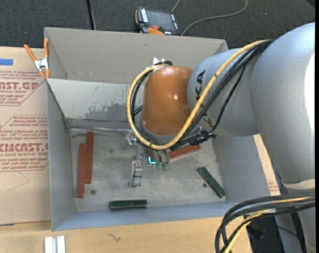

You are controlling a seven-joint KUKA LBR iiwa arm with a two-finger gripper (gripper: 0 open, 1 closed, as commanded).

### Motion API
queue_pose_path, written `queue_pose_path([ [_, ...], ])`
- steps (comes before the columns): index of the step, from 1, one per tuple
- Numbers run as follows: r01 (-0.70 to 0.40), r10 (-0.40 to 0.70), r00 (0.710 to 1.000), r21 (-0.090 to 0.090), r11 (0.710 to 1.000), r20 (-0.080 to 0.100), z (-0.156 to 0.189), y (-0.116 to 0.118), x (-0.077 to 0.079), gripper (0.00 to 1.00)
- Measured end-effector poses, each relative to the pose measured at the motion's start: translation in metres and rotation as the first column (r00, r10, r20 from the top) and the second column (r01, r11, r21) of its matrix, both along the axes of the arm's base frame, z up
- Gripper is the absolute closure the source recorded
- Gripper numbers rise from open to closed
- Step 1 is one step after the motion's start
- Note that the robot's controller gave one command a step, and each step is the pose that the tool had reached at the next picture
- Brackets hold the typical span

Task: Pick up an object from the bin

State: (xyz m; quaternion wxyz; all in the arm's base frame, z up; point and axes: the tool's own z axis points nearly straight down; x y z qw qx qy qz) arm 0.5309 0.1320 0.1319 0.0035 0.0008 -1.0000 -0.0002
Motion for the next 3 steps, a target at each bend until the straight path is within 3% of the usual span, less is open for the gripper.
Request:
queue_pose_path([
  [1, 0.0, 0.0, 1.0, 0.0, 1.0, -0.001, -0.054, 0.011, -0.047, 0.0],
  [2, 0.001, -0.001, 1.0, 0.001, 1.0, 0.006, -0.051, 0.011, -0.044, 0.0],
  [3, -0.012, 0.012, 1.0, -0.003, 1.0, 0.006, -0.053, -0.047, -0.044, 0.0],
])
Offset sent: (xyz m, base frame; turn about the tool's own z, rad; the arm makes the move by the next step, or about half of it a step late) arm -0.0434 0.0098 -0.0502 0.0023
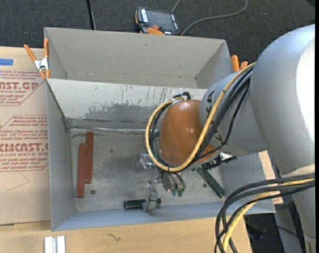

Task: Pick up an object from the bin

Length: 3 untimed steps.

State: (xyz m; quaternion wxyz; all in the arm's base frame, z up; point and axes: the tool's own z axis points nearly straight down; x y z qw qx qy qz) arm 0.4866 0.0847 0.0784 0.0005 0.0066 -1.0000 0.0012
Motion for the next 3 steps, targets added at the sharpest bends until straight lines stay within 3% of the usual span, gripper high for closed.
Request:
queue_pose_path([
  [1, -0.579, 0.579, 0.815, 0.002, 0.815, 0.005, 0.053, 0.016, 0.016, 0.0],
  [2, -0.849, 0.849, 0.528, 0.002, 0.528, 0.005, 0.102, 0.029, 0.003, 0.0],
  [3, -0.937, 0.937, 0.348, 0.002, 0.348, 0.004, 0.088, 0.034, 0.026, 0.0],
])
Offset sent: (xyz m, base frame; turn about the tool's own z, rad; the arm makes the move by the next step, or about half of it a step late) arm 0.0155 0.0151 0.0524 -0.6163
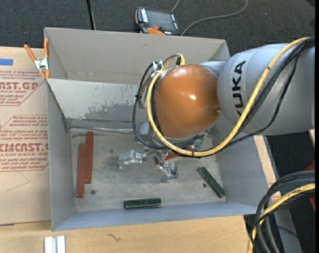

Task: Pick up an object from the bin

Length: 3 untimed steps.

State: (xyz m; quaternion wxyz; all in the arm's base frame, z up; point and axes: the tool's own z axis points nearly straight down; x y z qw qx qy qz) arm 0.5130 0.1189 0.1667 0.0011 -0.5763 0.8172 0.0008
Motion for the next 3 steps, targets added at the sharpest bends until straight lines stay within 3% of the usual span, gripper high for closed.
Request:
queue_pose_path([
  [1, -0.09, 0.09, 0.996, -0.003, 0.996, 0.01, 0.072, -0.06, 0.067, 0.0],
  [2, -0.076, 0.076, 0.997, 0.0, 0.997, -0.008, -0.059, -0.117, 0.044, 0.0],
  [3, -0.075, 0.075, 0.997, -0.003, 0.997, 0.007, 0.001, -0.161, 0.065, 0.0],
])
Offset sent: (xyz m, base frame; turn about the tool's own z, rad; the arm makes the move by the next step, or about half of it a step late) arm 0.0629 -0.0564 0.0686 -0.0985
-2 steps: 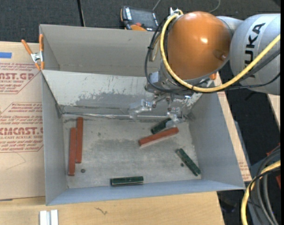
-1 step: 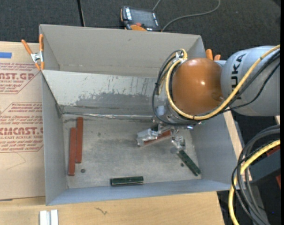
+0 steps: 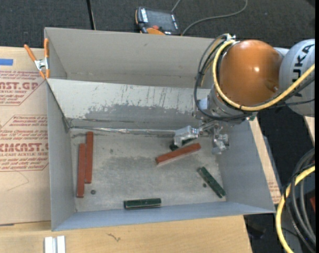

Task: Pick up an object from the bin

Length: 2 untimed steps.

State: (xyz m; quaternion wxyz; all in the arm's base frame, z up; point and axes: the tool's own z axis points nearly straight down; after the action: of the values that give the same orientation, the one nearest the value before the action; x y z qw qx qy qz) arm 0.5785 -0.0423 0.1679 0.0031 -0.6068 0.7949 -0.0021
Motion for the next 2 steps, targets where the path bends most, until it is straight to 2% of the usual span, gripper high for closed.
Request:
queue_pose_path([
  [1, -0.005, 0.005, 1.0, 0.003, 1.0, -0.006, -0.0033, 0.0035, -0.0016, 1.0],
  [2, -0.005, 0.005, 1.0, 0.003, 1.0, -0.006, -0.0033, 0.0035, -0.0016, 0.0],
])
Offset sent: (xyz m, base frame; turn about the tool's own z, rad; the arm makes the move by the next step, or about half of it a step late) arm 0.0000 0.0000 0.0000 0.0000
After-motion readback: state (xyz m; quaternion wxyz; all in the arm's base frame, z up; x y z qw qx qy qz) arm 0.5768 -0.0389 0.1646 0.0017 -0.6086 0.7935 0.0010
